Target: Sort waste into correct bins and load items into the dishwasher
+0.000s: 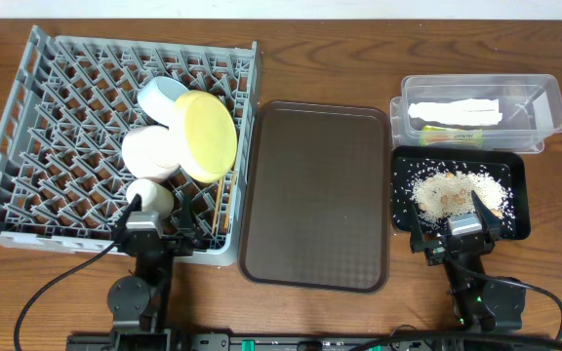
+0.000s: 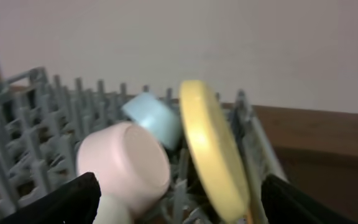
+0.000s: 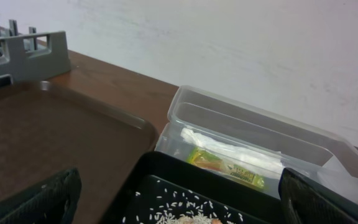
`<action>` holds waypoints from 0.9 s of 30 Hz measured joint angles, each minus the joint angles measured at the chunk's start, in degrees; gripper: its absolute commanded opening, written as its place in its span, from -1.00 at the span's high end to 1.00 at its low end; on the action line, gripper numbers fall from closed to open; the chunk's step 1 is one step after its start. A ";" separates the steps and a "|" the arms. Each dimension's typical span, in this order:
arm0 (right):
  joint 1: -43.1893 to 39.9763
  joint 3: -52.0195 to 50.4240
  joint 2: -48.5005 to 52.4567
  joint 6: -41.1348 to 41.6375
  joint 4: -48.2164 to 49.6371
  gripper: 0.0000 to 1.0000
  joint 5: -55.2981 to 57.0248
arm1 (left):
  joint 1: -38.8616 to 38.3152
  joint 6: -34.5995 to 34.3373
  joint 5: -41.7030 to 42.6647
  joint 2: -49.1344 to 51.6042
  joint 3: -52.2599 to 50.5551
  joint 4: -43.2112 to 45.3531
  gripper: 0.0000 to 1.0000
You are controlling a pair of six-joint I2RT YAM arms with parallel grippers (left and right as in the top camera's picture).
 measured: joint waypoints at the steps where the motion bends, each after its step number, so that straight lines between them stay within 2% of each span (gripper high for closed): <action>1: 0.00 0.00 0.00 0.00 0.00 -0.99 0.00 | 0.00 -0.02 -0.35 0.00 0.00 -1.60 -0.71; 4: 0.00 0.00 0.00 0.00 0.00 -0.98 0.00 | -0.02 -0.02 -0.17 0.04 0.31 -3.80 -0.71; 27: 0.00 0.00 0.00 0.02 0.02 -0.99 0.00 | -0.02 -0.02 -0.17 0.02 0.33 -3.85 -0.71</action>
